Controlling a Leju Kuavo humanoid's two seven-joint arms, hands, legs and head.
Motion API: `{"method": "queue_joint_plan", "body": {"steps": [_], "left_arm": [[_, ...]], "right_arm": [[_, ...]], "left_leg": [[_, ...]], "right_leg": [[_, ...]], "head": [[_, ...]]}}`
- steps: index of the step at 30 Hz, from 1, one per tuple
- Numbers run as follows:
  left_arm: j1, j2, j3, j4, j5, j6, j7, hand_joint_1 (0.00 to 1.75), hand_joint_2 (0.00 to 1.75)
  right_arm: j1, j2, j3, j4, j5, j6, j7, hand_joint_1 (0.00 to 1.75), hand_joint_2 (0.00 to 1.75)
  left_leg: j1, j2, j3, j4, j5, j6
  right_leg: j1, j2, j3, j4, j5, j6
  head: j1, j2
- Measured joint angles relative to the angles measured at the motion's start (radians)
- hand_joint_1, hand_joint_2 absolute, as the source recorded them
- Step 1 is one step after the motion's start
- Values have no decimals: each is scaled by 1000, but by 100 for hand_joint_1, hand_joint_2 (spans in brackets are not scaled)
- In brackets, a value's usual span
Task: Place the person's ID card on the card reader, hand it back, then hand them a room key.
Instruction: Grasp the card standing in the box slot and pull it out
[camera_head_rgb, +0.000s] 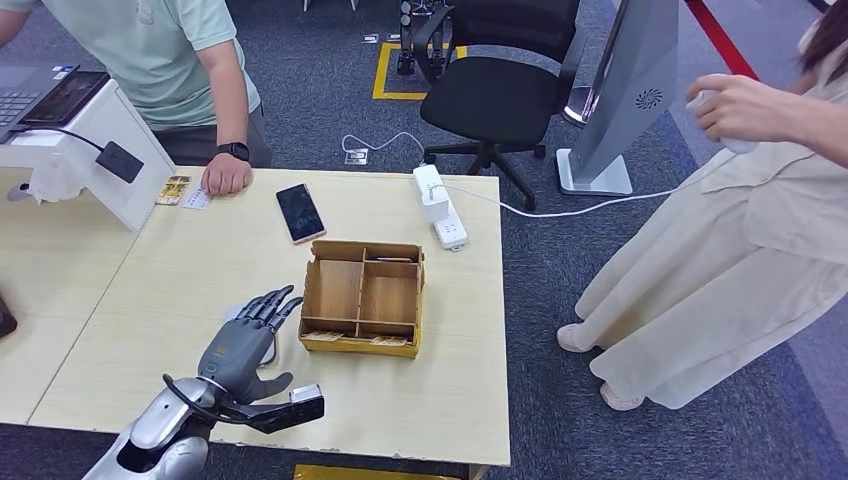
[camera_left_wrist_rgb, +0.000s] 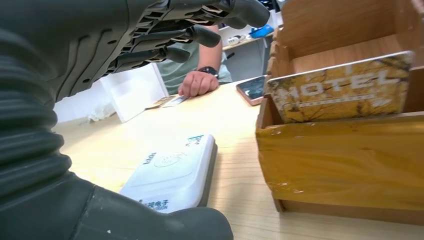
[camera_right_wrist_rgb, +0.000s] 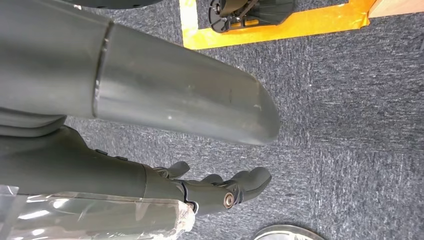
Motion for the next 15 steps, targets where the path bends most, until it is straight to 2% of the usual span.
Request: {"method": "queue_joint_plan", "body": {"steps": [15], "left_arm": [[-23, -7, 1, 18, -60, 27, 58, 0, 175]], "right_arm": [[-11, 4, 15, 0, -1, 1, 11, 0, 0]], "left_leg": [[0, 0, 0, 0, 0, 0]], "right_leg": [[0, 0, 0, 0, 0, 0]], "head": [[0, 0]]}}
